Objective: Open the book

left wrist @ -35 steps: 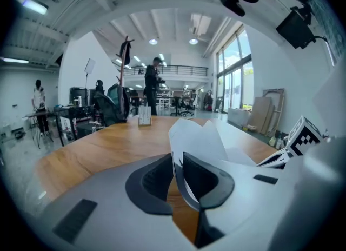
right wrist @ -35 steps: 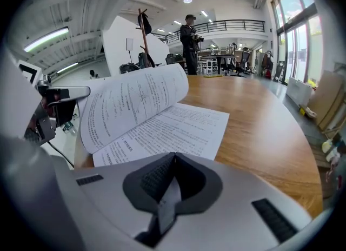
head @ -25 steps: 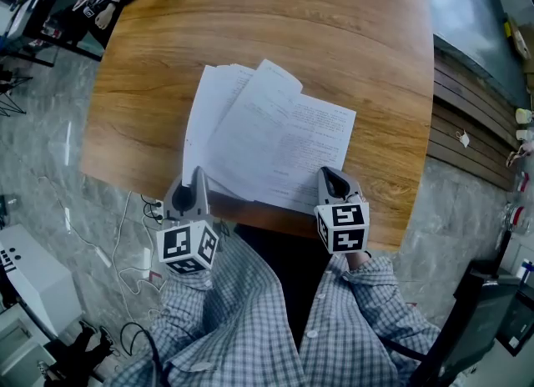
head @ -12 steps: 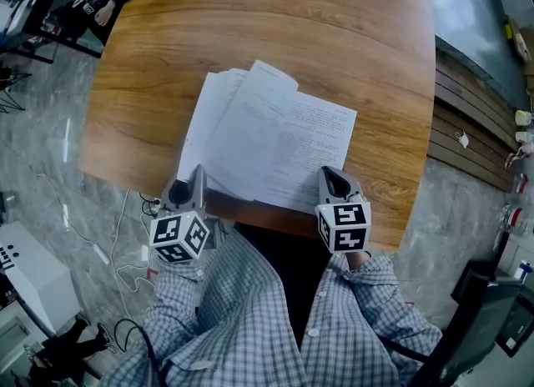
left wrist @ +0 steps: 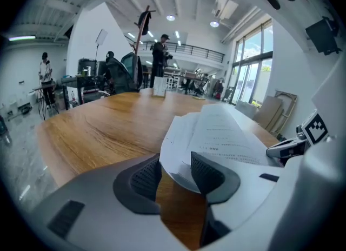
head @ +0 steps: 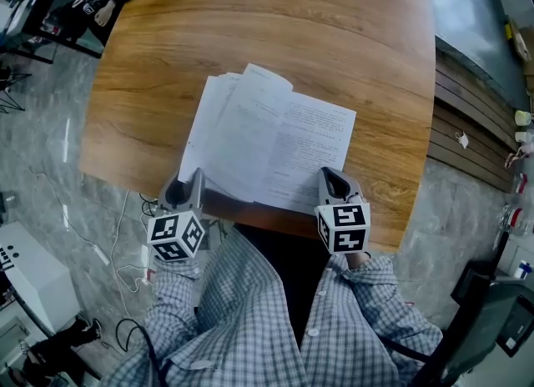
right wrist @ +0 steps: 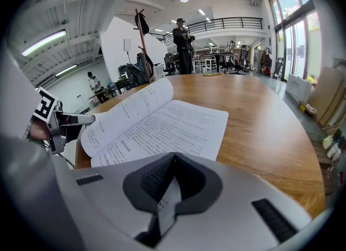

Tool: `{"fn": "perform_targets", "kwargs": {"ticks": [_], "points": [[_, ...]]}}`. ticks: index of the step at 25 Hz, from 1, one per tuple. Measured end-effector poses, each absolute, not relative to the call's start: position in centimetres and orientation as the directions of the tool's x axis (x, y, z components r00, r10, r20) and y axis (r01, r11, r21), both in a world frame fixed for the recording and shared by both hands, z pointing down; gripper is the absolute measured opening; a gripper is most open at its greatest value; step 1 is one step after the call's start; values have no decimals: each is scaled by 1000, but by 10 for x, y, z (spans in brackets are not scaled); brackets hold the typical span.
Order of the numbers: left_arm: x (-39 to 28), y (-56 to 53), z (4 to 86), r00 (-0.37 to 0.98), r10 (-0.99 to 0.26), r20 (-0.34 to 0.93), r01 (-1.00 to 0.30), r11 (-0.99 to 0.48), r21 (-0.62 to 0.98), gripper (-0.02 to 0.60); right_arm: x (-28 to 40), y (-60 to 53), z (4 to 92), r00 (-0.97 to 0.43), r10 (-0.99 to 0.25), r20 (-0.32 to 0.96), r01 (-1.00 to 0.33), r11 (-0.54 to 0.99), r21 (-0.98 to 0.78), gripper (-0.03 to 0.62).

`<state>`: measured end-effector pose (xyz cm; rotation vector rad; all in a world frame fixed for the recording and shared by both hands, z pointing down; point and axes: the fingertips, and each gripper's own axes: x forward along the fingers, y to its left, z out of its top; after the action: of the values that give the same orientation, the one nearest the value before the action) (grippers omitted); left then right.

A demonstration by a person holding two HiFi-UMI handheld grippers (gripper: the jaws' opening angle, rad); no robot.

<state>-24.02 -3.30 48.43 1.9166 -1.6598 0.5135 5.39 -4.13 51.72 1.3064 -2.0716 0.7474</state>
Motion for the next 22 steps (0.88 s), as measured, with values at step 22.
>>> {"fn": "perform_targets", "kwargs": {"ticks": [22], "points": [[-241,-47,439,89,-859,504,-996,-88,25,11,54,-41,517,-352,-603,716,-919,369,-142,20]]}}
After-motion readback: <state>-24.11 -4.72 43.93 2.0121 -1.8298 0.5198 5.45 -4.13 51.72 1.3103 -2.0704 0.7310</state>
